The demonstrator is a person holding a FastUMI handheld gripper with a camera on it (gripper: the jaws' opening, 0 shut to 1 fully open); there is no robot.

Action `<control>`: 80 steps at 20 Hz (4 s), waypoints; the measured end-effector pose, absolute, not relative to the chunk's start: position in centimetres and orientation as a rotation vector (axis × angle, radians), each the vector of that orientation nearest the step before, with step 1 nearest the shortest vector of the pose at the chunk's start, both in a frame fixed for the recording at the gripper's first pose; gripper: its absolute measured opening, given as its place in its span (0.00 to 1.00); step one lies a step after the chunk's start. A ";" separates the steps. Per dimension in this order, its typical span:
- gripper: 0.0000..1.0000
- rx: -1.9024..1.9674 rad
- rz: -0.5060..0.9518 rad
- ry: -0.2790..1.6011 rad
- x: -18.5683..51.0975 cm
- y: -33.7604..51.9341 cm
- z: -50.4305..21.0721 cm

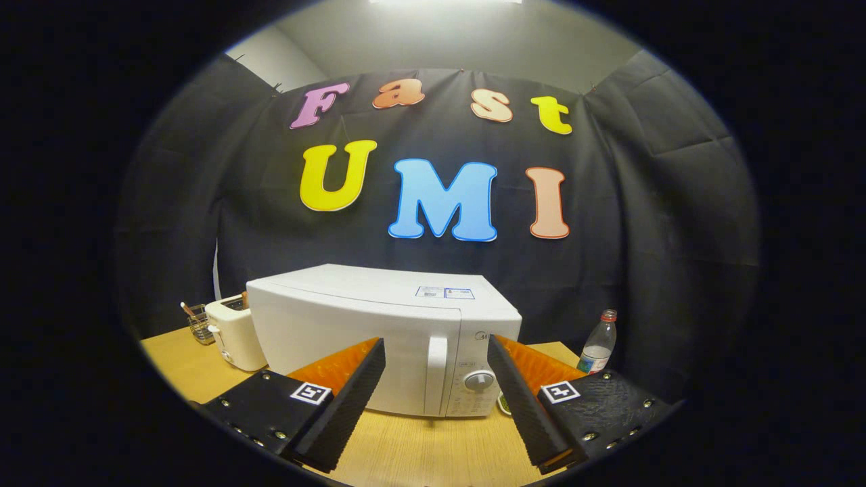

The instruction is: Open the microwave, put the food inside, and close the microwave door.

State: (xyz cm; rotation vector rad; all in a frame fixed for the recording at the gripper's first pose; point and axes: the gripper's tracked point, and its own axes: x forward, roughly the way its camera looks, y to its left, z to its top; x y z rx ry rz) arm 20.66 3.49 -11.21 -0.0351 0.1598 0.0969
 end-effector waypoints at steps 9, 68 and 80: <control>0.84 -0.037 0.097 0.247 25.6 3.6 -17.0; 0.22 -0.050 0.428 0.496 -2.3 25.9 -19.9; 0.22 0.022 0.725 0.451 -8.6 31.2 -16.4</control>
